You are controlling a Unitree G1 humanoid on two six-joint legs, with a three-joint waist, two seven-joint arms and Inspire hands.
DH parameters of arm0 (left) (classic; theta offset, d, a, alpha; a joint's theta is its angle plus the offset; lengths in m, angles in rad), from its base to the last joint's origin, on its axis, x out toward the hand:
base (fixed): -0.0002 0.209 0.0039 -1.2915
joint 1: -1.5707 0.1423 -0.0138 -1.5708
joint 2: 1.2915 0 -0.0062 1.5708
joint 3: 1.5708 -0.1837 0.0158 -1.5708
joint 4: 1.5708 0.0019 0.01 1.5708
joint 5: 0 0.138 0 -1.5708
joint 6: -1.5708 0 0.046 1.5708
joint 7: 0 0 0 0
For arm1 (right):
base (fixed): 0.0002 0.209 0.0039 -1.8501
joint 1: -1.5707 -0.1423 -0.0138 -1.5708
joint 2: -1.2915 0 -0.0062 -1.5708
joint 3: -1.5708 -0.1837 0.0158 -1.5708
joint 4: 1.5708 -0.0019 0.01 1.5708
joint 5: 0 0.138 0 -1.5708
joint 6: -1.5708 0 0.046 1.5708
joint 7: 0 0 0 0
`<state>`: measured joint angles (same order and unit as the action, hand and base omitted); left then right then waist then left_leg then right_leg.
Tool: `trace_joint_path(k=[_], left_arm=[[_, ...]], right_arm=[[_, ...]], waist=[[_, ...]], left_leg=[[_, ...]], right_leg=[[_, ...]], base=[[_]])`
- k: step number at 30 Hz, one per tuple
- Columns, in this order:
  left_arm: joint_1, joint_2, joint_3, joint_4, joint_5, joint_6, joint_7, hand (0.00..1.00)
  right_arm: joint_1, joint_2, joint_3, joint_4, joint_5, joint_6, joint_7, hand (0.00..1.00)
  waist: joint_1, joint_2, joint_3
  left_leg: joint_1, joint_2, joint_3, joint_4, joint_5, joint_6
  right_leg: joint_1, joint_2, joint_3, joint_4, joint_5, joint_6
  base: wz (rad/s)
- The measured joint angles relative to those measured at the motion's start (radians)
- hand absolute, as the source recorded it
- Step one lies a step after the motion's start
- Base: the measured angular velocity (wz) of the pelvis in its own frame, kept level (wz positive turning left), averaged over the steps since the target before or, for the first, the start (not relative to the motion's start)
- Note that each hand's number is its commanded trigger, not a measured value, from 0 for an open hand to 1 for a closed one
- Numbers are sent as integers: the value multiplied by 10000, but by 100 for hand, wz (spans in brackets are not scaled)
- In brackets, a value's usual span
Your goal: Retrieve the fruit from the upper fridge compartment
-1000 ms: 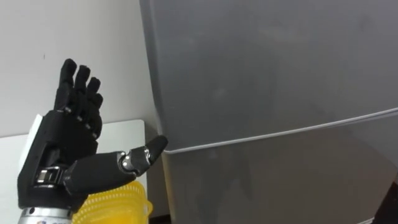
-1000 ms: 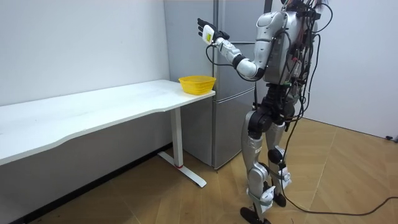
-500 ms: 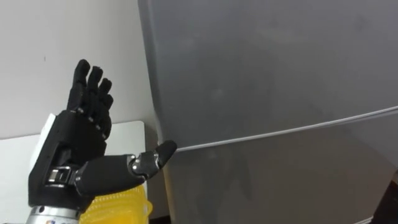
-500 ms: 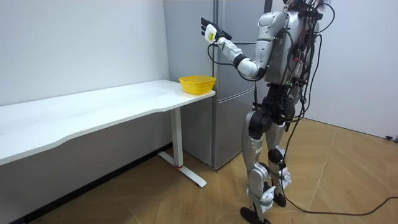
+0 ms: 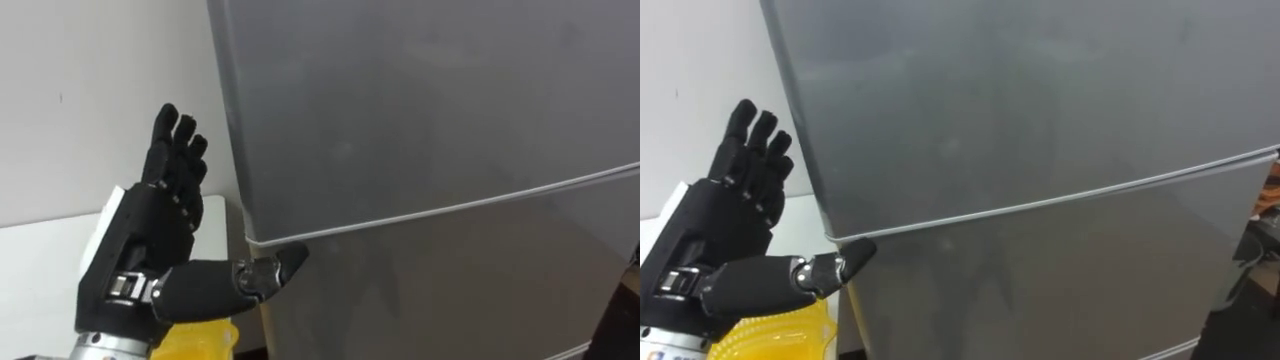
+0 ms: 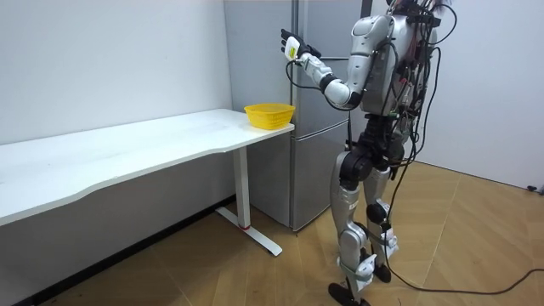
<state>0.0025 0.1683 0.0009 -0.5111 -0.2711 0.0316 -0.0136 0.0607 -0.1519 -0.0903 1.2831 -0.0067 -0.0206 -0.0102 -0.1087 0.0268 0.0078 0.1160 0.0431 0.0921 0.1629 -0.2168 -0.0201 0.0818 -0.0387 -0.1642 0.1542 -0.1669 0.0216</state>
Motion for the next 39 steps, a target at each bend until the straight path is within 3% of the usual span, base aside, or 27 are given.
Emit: trace_joint_path(k=[12,17,23,24,25,26,27,32,37,39], left_arm=[[-33,-2,-89,1,276,151,-158,0],[-420,-21,-246,6,278,331,-166,0],[-456,-22,-346,17,400,366,-119,0],[-457,-22,-347,17,429,390,-121,48],[-462,-22,-346,17,463,426,-122,62],[-463,-21,-346,16,466,440,-122,93],[-464,-21,-344,9,452,466,-126,100],[-490,-77,-14,0,370,539,-98,100],[-513,-164,166,-110,377,699,-175,100],[-538,-193,289,-110,403,818,-162,100]], right_arm=[[-18,14,42,0,-22,7,21,0],[-50,22,137,0,-23,24,18,0],[-134,18,247,-3,-24,229,3,0],[-143,17,255,-2,-24,230,3,0],[-145,16,259,-2,-25,231,3,0],[-145,16,259,-2,-23,232,3,0],[-135,11,259,-3,-24,233,15,0],[-121,-26,272,-2,-11,232,145,0],[-107,-53,272,1,-17,232,277,0],[-116,-74,271,4,-18,227,297,0]], waist=[[-41,-25,15],[-65,-61,38],[-104,-90,49],[-107,-90,49],[-107,-90,48],[-106,-90,48],[-105,-89,45],[-90,-80,21],[40,-58,-133],[31,-30,-152]], left_leg=[[-4,18,136,-2,0,0],[-1,22,136,-7,0,0],[1,22,137,-13,0,0],[1,22,137,-13,0,0],[0,23,137,-14,0,0],[-1,23,137,-13,0,0],[0,25,173,-13,0,0],[-33,35,202,-10,0,0],[-19,34,159,-9,0,0],[-10,34,156,-9,0,0]], right_leg=[[-141,34,232,14,13,-9],[-141,36,231,9,15,-11],[-141,36,224,3,16,-12],[-141,37,220,3,16,-12],[-141,37,219,3,16,-12],[-141,39,222,4,16,-12],[-155,40,237,7,16,-13],[-178,41,220,2,34,-18],[-158,41,225,-7,41,-26],[-144,41,219,-13,43,-28]], base=[[-6],[0],[0],[0],[0],[0],[-3],[1],[0],[0]])
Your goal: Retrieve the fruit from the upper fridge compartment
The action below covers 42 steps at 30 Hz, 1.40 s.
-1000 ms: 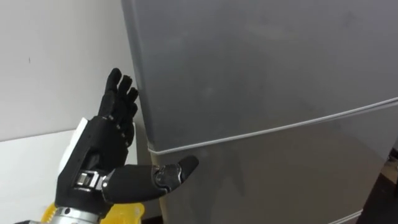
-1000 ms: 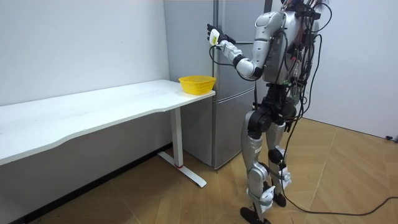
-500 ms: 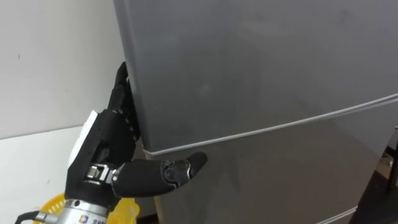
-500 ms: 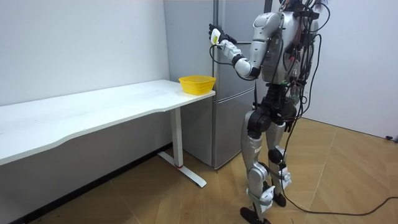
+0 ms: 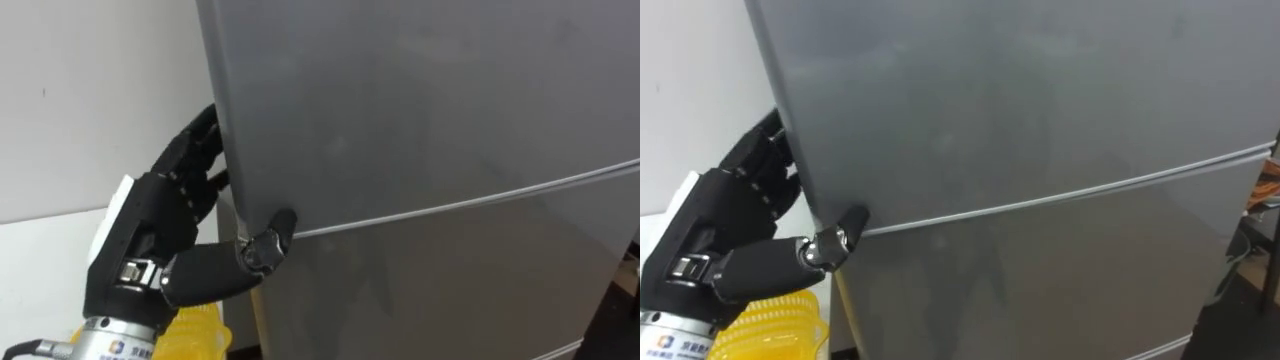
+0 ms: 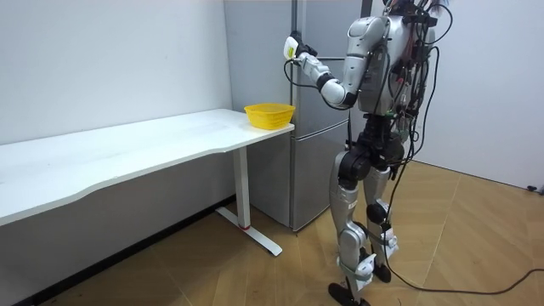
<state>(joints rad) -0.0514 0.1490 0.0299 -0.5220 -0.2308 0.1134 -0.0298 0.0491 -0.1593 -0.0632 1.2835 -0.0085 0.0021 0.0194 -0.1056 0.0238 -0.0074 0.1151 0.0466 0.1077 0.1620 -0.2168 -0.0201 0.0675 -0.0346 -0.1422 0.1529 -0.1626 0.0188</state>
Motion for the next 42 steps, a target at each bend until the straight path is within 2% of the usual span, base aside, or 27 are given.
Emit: trace_joint_path(k=[6,9,13,20,25,33,38,42], left_arm=[[5,-72,171,0,52,122,-5,100],[3,-198,280,-1,50,122,11,100],[3,-206,345,-34,55,118,55,100],[3,-239,359,-65,36,117,88,100],[7,-239,9,-82,-63,5,96,100],[55,-182,-422,-79,-1227,7,90,100],[63,-229,-491,-44,-1775,6,80,100],[66,-230,-798,20,-2847,-3,39,100]], right_arm=[[28,-42,-6,24,-12,-3,48,0],[43,-61,-5,62,-7,-3,-17,0],[29,-104,-3,66,5,-3,-104,0],[41,-85,33,42,14,1,-153,0],[-145,-73,197,185,39,-46,-242,0],[-487,-130,935,562,366,-250,-412,0],[-435,-175,1198,526,430,-249,-532,0],[-387,-238,1242,524,310,-233,-639,0]], waist=[[25,22,20],[29,43,45],[30,118,93],[25,103,99],[23,71,92],[13,63,88],[7,69,128],[2,114,154]], left_leg=[[-12,1,-6,-1,0,0],[-39,2,-16,-1,0,0],[-69,3,-19,0,0,0],[-109,6,-24,0,0,0],[-200,-23,-190,1,0,0],[-358,-60,-319,58,2,4],[-392,-70,-305,54,3,4],[-514,-109,-300,80,32,53]], right_leg=[[5,-2,-25,-4,8,0],[5,-11,-84,-4,12,3],[-6,-15,-112,-3,17,11],[-17,-14,-137,-3,19,12],[-5,-51,-312,-21,18,15],[13,-94,-335,-24,31,35],[7,-109,-306,-27,37,45],[-9,-159,-212,-29,63,88]], base=[[1],[5],[2],[2],[14],[13],[3],[19]])
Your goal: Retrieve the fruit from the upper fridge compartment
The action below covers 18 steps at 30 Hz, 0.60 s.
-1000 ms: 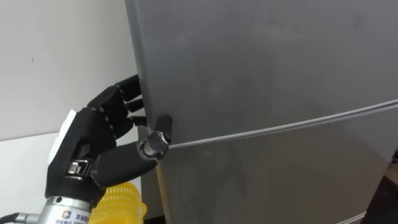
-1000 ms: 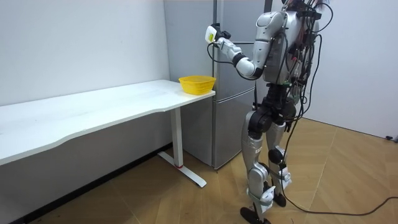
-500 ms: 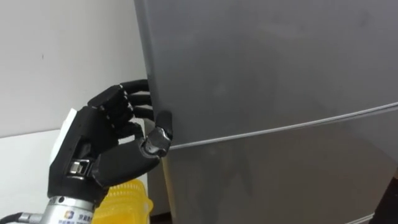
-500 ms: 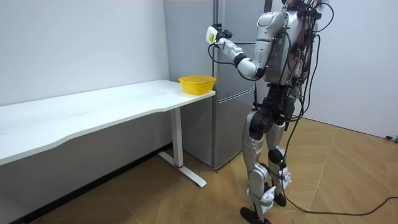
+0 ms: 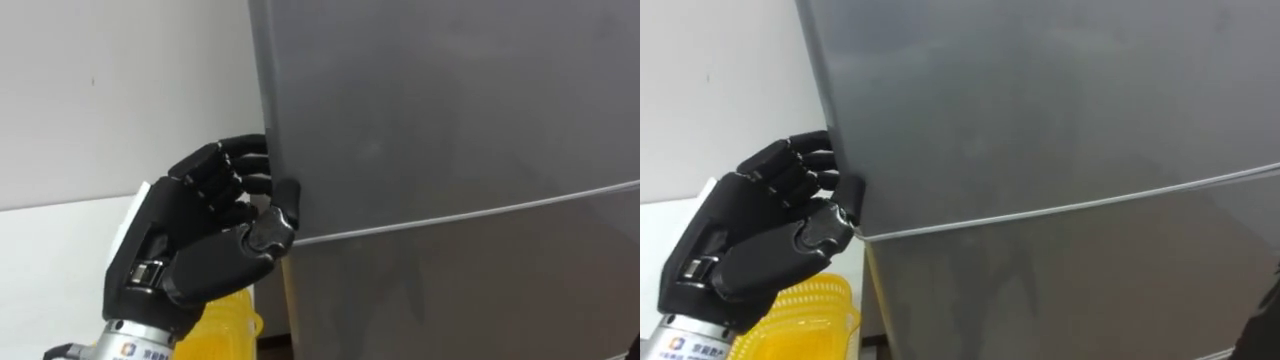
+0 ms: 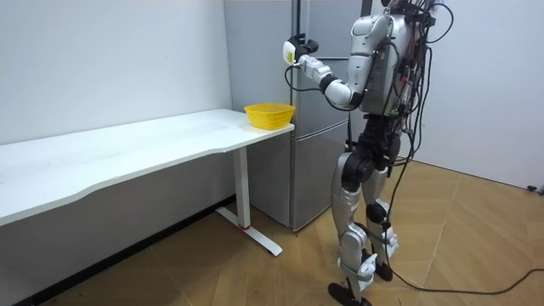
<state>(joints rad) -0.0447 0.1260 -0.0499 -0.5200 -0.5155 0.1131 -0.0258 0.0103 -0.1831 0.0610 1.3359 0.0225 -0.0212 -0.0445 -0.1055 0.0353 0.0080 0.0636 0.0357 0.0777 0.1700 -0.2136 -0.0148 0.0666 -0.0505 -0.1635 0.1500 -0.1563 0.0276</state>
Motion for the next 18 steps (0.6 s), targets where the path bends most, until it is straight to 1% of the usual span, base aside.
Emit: trace_joint_path(k=[2,5,7,8,10,11,13,15,17,18], left_arm=[[8,2,-148,0,-277,-7,-61,100],[7,-64,-513,-1,-418,-174,-71,100],[8,-195,-821,0,-419,-212,-101,100],[8,-214,-901,0,-419,-226,-134,100],[12,-212,-1107,1,-421,-309,-263,100],[11,-213,-1139,1,-422,-312,-274,100],[10,-213,-1263,1,-428,-352,-339,100],[12,-212,-1445,1,-471,-371,-354,100],[11,-208,-1612,17,-633,-369,-451,100],[11,-207,-1696,27,-714,-371,-579,100]], right_arm=[[-11,-24,150,-21,-4,6,3,0],[-74,-137,375,21,-427,32,13,0],[-98,-250,782,204,-1260,243,8,0],[-90,-252,884,244,-1559,315,16,0],[-51,-213,1225,260,-2503,651,130,0],[-51,-207,1239,267,-2728,711,165,0],[-6,-207,1355,251,-3490,974,316,0],[63,-116,1411,253,-3869,1167,426,0],[122,-45,1460,245,-4129,1331,567,0],[113,-30,1457,241,-4222,1458,688,0]], waist=[[1,2,1],[-1,10,-6],[-1,67,-16],[-1,82,-16],[5,96,-14],[5,96,-14],[2,101,-16],[2,95,-19],[-21,90,-22],[-60,86,-23]], left_leg=[[-51,-15,7,14,10,17],[-272,-73,45,162,17,30],[-338,-164,82,213,52,89],[-346,-177,94,213,60,102],[-349,-199,311,214,64,111],[-349,-220,324,217,66,114],[-349,-329,433,224,87,149],[-349,-333,556,249,85,154],[-351,-337,593,273,62,278],[-358,-358,594,274,47,391]], right_leg=[[-22,-26,-20,0,5,8],[-148,-103,33,3,41,68],[-140,-191,281,26,53,89],[-136,-202,352,36,66,109],[-134,-235,672,37,117,193],[-135,-252,743,37,122,202],[-142,-368,837,33,136,226],[-142,-404,841,42,194,318],[-146,-429,912,53,228,359],[-147,-466,990,51,232,367]], base=[[19],[19],[25],[22],[7],[0],[-2],[0],[0],[3]])
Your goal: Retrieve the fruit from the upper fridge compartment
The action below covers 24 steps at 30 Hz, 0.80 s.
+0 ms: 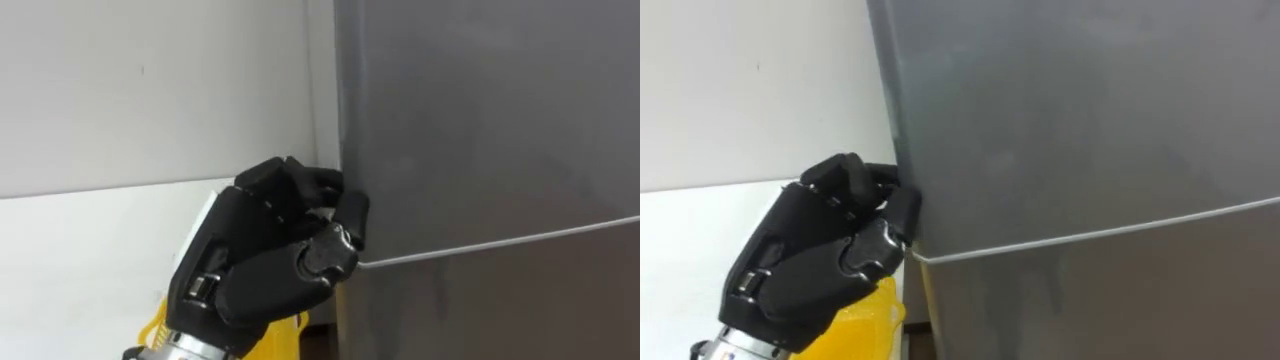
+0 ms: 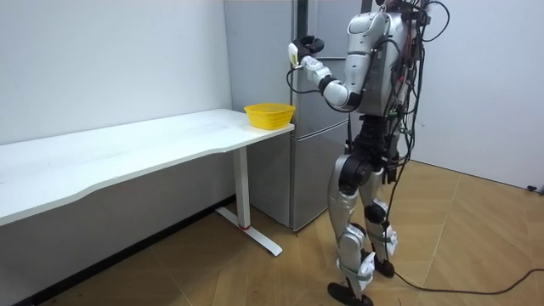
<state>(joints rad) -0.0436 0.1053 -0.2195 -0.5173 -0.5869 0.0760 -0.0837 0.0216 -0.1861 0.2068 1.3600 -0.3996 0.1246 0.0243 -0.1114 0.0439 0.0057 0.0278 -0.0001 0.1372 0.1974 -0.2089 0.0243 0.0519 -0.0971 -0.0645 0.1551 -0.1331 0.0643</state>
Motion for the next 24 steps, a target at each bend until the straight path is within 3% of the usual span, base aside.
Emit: trace_joint_path(k=[4,11,14,16,19,21,24], left_arm=[[0,13,-360,3,-95,7,-639,100],[-360,43,-1557,78,-608,31,-2539,100],[-1332,-35,-2432,104,-1327,75,-3225,100],[-2149,-38,-3317,359,-1684,124,-3887,100],[-3067,-71,-3939,677,-1904,288,-4789,100],[-3448,-85,-4147,891,-2164,317,-5278,100],[-3789,-185,-4546,1112,-2571,370,-5913,98]], right_arm=[[-156,63,3,-48,-168,287,239,0],[-526,154,93,-84,-299,301,590,0],[-774,166,197,-103,-287,284,649,0],[-839,175,403,-111,-285,263,648,0],[-827,180,449,-124,-160,189,651,0],[-818,160,622,-124,63,179,652,0],[-817,175,783,-127,417,157,658,0]], waist=[[-157,-66,-13],[-355,-68,-7],[-624,-51,-7],[-1035,-3,-22],[-1388,41,-28],[-1559,168,-5],[-1754,263,40]], left_leg=[[0,-124,147,28,-23,208],[18,-136,665,113,-168,615],[-3,-131,980,114,-186,668],[13,-125,1101,93,-195,681],[28,-110,1239,80,-197,649],[23,-78,1238,92,-231,580],[48,21,1240,80,-264,457]], right_leg=[[-5,-133,138,11,83,138],[-54,-200,40,-12,408,219],[-176,-214,-55,-12,514,248],[-217,-223,-269,-36,529,277],[-310,-213,-263,-38,460,382],[-315,-165,-230,-41,423,411],[-316,-51,-192,-27,355,299]], base=[[1],[-15],[-42],[-28],[-30],[-28],[-14]])
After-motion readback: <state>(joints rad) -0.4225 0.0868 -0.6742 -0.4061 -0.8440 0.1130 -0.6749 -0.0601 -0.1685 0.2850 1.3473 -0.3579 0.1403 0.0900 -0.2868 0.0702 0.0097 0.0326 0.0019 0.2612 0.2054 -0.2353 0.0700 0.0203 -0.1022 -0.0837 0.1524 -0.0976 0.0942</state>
